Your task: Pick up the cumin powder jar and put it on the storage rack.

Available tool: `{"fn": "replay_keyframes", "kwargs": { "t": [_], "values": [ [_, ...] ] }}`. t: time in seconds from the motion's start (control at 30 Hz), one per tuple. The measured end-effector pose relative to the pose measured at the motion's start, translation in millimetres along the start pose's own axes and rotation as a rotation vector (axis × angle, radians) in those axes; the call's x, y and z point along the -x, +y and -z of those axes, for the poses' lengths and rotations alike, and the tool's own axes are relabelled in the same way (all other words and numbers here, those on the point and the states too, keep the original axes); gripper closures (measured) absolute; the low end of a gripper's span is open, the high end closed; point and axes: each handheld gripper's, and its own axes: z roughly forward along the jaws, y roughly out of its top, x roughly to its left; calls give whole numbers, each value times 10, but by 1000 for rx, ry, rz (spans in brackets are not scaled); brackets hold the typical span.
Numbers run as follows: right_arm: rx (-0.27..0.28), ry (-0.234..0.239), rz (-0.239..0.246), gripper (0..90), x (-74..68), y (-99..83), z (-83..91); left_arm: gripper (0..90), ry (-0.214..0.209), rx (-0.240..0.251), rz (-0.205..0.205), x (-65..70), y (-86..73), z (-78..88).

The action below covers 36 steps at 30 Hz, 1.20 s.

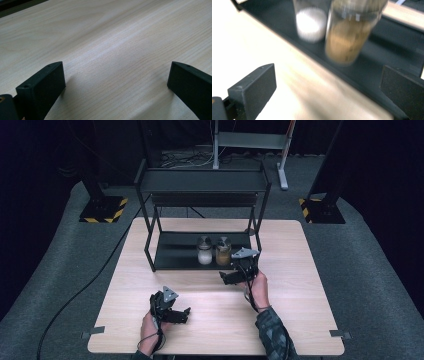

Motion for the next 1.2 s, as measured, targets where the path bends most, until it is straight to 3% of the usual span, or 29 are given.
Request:
{"fn": "replay_keyframes", "kwargs": {
  "t": [0.23,0.53,0.93,1.07,1.2],
  "values": [
    [0,-26,-33,0,-89,-476,342,8,-2,-2,3,-6,5,-2],
    [-2,-61,-88,0,-122,-879,630,7,-1,-3,3,-6,5,-2],
    [-13,-102,-129,0,-126,-1139,809,7,2,0,0,4,1,-1],
    [-26,-100,-132,0,-123,-1165,806,7,1,0,1,1,1,-1],
    [-17,-65,-132,0,-84,-1231,816,8,0,-2,1,-3,4,-1]
  ]
}}
